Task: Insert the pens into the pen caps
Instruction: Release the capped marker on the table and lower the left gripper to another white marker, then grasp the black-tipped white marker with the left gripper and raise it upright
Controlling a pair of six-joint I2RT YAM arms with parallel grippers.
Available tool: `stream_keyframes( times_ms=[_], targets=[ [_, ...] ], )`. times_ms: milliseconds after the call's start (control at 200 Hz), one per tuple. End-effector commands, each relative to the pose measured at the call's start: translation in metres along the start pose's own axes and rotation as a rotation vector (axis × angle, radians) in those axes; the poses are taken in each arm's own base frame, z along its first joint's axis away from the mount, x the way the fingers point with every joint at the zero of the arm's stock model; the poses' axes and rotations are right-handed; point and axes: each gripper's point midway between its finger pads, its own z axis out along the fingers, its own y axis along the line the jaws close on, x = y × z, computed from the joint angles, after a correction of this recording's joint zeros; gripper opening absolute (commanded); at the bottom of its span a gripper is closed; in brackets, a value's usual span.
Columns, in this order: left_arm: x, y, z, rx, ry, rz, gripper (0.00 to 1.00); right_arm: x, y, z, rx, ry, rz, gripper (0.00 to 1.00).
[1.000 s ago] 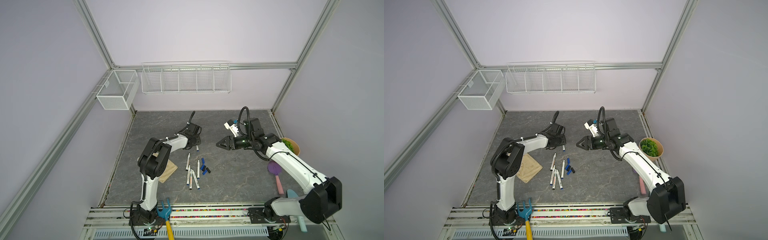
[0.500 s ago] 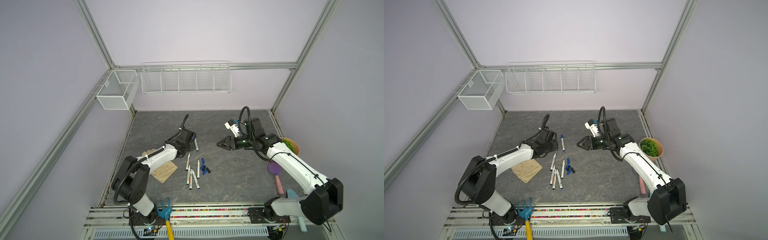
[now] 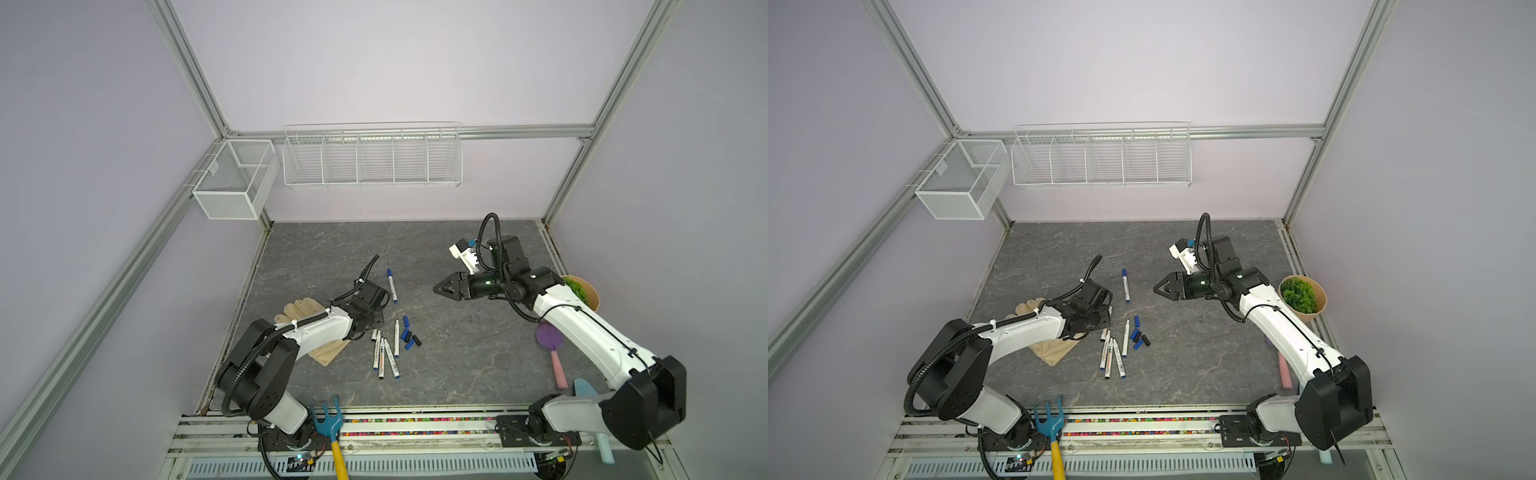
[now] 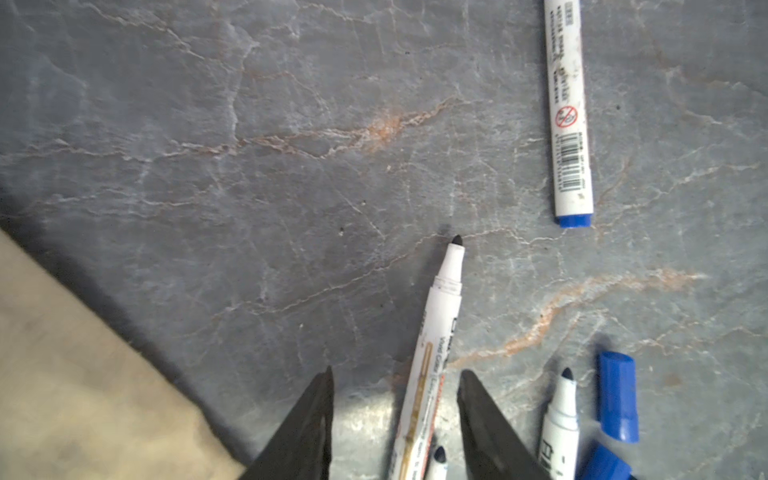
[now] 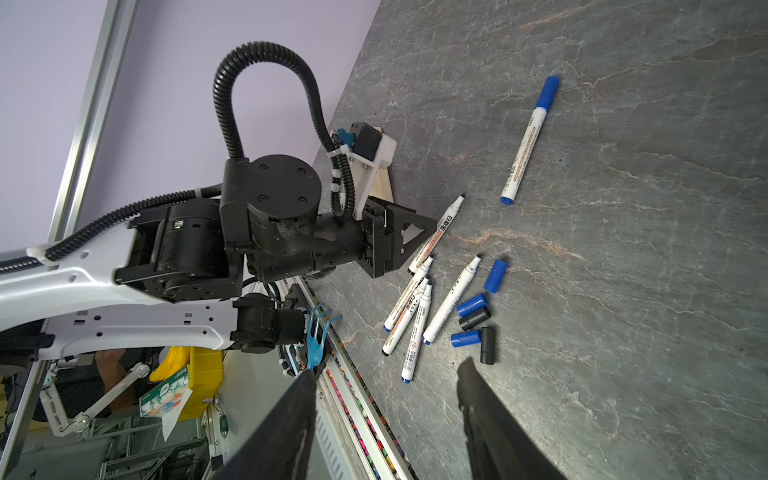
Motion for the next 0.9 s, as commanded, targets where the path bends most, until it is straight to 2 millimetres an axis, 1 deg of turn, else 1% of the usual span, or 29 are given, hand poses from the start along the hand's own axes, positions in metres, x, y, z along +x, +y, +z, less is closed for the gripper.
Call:
stream_keyframes(
  times_ms=[0, 130, 220, 275, 425, 515, 560, 640, 730, 835, 895],
  targets=[
    [-0.001, -0.008, 0.007, 0.000, 0.006, 0.018, 0.47, 0.004, -0.001, 0.002, 0.001, 0.017, 0.004, 0.57],
    [0.004, -0.007, 0.013, -0.020, 0.030, 0.026, 0.45, 0.005, -0.001, 0.002, 0.005, 0.019, 0.001, 0.57],
    [0.006, -0.006, 0.016, -0.037, 0.046, 0.031, 0.41, 0.005, -0.002, 0.002, 0.009, 0.019, 0.005, 0.57],
    [0.007, -0.006, 0.018, -0.045, 0.054, 0.041, 0.36, 0.006, -0.003, 0.003, 0.009, 0.021, 0.009, 0.57],
    [0.013, 0.004, 0.023, -0.102, 0.084, 0.064, 0.24, 0.004, -0.003, 0.002, 0.011, 0.016, 0.013, 0.57],
    [0.015, 0.007, 0.024, -0.119, 0.092, 0.074, 0.15, 0.003, -0.002, 0.001, 0.012, 0.005, 0.009, 0.57],
    [0.013, 0.006, 0.023, -0.122, 0.087, 0.083, 0.09, 0.002, -0.002, 0.001, 0.011, 0.004, 0.011, 0.57],
    [0.003, 0.005, 0.017, -0.130, 0.057, 0.096, 0.00, 0.001, -0.001, 0.001, 0.010, 0.001, 0.009, 0.57],
    [-0.014, 0.001, 0.006, -0.127, 0.001, 0.124, 0.00, 0.001, -0.001, 0.002, 0.016, 0.003, 0.006, 0.57],
    [-0.038, -0.008, -0.014, -0.092, -0.097, 0.141, 0.00, 0.002, 0.001, 0.004, 0.015, 0.010, 0.003, 0.57],
    [-0.047, -0.016, -0.028, -0.037, -0.146, 0.143, 0.00, 0.002, 0.005, 0.007, 0.009, 0.017, -0.002, 0.57]
  ],
)
